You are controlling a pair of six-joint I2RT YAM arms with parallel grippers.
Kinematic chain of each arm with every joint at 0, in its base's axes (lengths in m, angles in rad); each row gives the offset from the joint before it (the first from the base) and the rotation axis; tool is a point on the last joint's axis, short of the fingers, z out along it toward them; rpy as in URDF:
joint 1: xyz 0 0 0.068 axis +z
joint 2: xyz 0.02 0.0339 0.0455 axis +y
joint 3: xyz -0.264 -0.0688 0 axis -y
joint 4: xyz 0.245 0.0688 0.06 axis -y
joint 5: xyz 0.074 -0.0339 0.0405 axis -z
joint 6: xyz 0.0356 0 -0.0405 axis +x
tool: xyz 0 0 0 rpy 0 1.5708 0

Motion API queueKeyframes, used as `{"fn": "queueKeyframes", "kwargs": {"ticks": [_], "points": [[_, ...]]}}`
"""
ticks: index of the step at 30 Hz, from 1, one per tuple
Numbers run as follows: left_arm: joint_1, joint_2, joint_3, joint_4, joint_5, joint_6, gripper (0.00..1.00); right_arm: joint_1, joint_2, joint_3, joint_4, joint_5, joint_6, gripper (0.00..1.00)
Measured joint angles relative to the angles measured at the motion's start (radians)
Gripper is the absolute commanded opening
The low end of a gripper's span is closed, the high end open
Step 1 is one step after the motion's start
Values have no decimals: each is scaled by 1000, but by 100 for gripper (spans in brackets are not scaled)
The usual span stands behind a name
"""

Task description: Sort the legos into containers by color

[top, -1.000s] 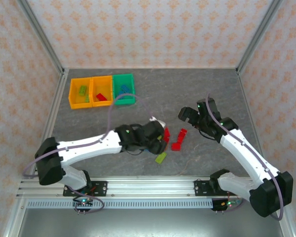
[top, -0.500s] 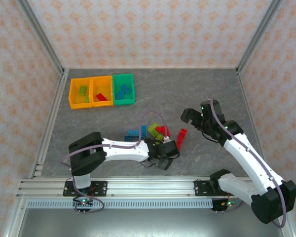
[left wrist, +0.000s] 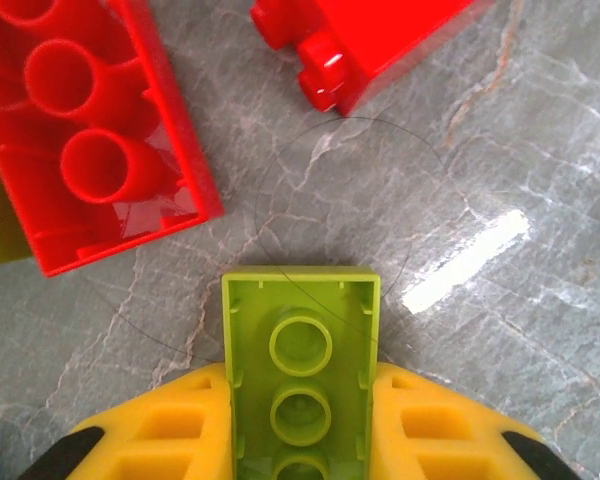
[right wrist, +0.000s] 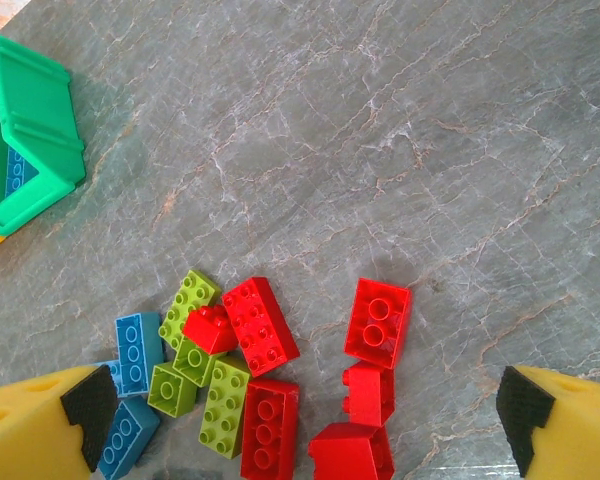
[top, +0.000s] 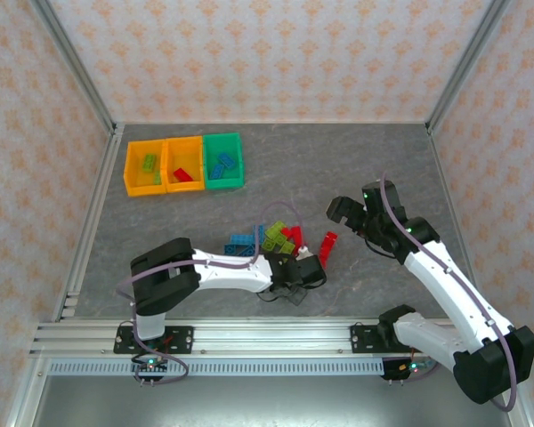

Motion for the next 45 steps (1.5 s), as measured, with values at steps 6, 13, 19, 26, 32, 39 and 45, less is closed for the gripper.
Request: {"fn": "queueKeyframes", "kwargs": {"ticks": [6,13,19,26,32,39,45], "points": [[29,-109,-84,16,8,1,18,-2,0,0,18,-113,-9,99],[290,-418,-111,9,43,17,18,36,-8,-8,104,-306,-28,99],[735,-509,-63,-37,64,80,18,130,-8,-8,153,-339,-31,99],[1163,-262,183,-82,75,104,19,139,-8,-13,182,-328,-26,98],[1328,69,498,-135,83,105,26,141,-17,-14,180,-294,-27,99],[1382,322,843,-275,89,122,57,141,-60,-15,159,-262,-27,99],[1387,283,866,-323,134,129,58,141,-68,-21,142,-188,-22,99]]}}
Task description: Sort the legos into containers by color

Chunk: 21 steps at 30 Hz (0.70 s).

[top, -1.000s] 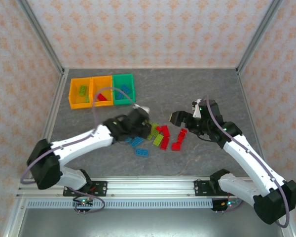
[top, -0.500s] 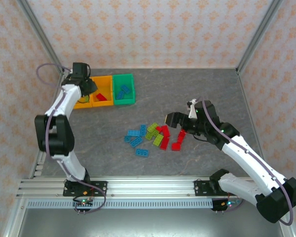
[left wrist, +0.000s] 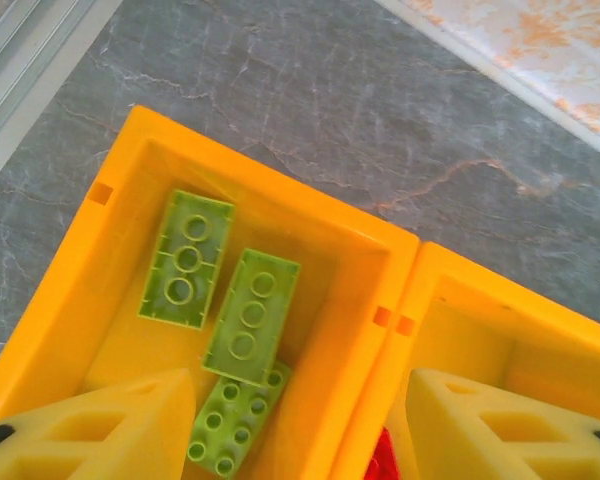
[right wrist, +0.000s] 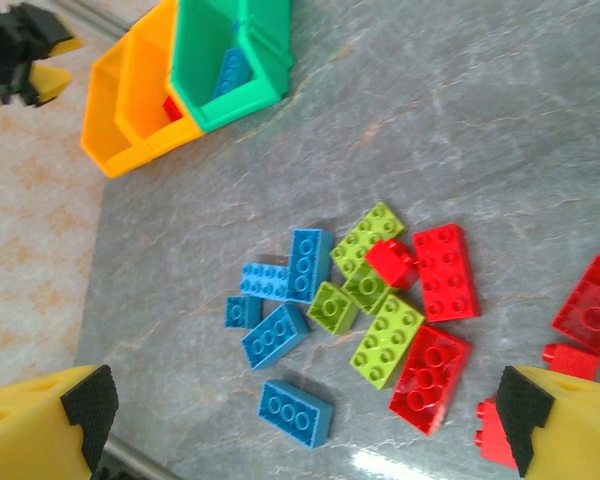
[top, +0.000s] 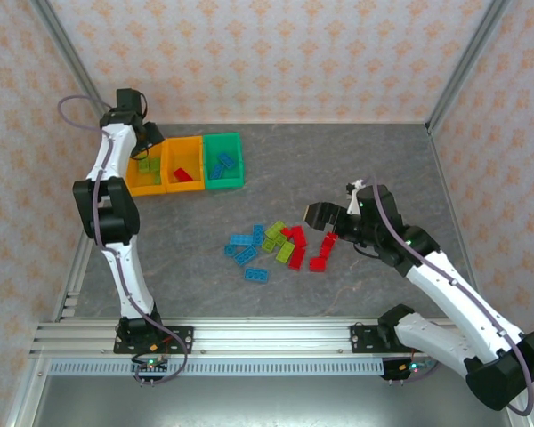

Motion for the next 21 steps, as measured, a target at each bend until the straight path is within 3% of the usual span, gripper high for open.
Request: {"fn": "queueKeyframes", "kwargs": {"ticks": [6,9,14,17,21], "points": [[-75,-309,-273,18,92,-8,58,0,103,2,-5,56,1,98],[-203,-473,-345,29,130,-2,58,0,204,9,-2,56,-9,98],[-499,-676,-404,5,174,83,60,2,347,27,1,116,-17,94],[-606,-730,-404,-64,174,164,63,-27,363,26,-26,218,33,94],[-665,-802,-444,-135,193,274,78,-85,369,19,-32,278,86,93]]}}
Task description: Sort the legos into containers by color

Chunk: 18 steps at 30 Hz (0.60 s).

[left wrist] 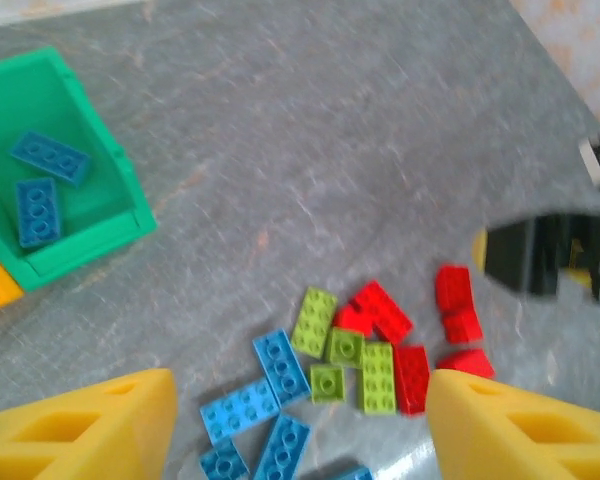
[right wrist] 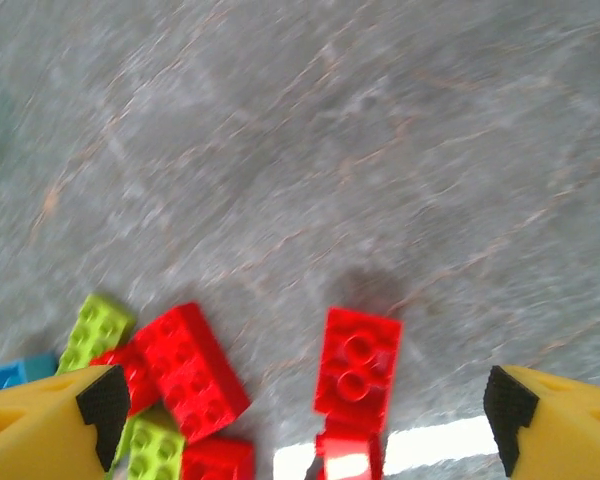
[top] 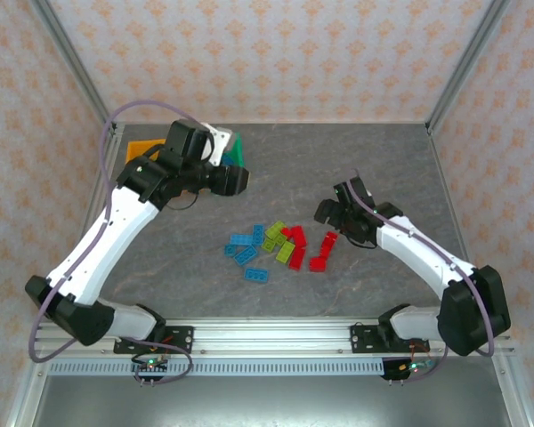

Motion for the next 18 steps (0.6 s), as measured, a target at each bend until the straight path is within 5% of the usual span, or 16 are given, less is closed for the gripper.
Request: {"fn": "queueKeyframes", "kwargs": {"ticks": [9,14,18], "points": [[-1,-234,-316,-18,90,188,98,-1,209,0,20,-63,47,76],[-1,-261,-387,-6,82,227,100,-1,276,0,32,-92,72,46],[-1,-258,-404,5,2,231,100,-1,278,-1,45,-95,95,32]]}}
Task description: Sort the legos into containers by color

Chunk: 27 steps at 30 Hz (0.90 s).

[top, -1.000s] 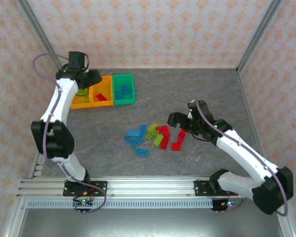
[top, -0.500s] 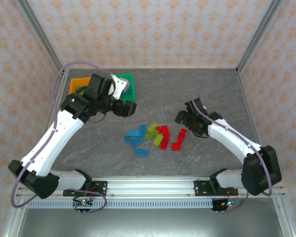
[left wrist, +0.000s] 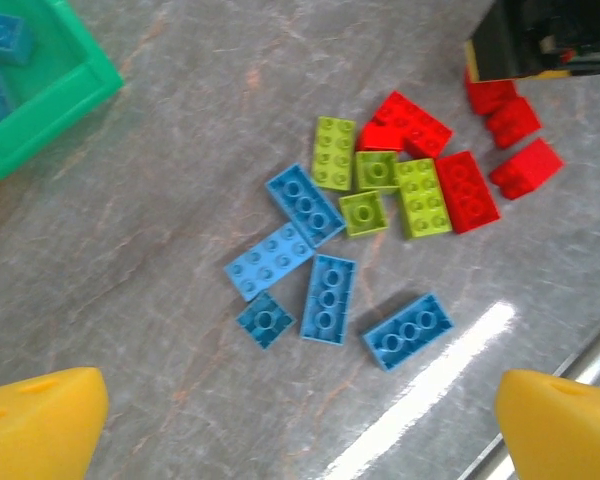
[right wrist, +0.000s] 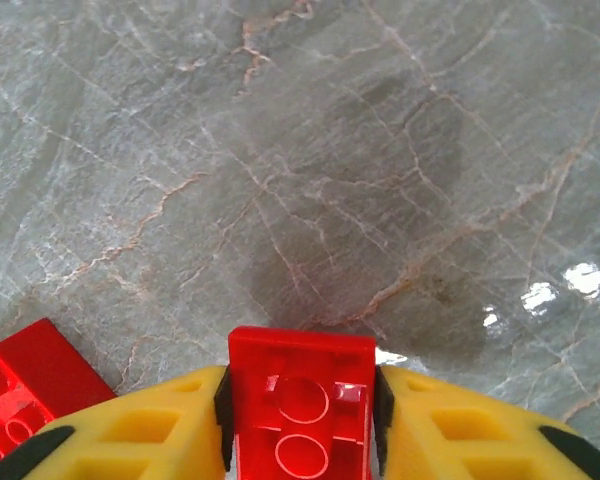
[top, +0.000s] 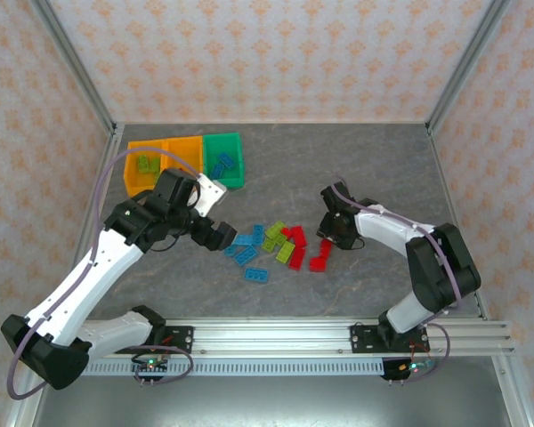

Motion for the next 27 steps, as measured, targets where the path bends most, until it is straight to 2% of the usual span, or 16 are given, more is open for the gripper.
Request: {"fn": "queueKeyframes", "kwargs": {"ticks": [8,12,15,21,27], "points": [[2,-93,-61,78,-171,-11,100,16,-128,27,-10,12,-11,31],[25,-170,-88,124,-275,-36,100,90,-166,136,15,8,-84,32],[80,-201,-97,161,-334,-69,100,156,-150,222,80,-45,-152,34],[231,-190,-103,192,-421,-145,99,261,106,490,269,-170,-241,34],[257,-177,-113,199,-470,-156,99,276,493,818,396,-220,-269,34]]}}
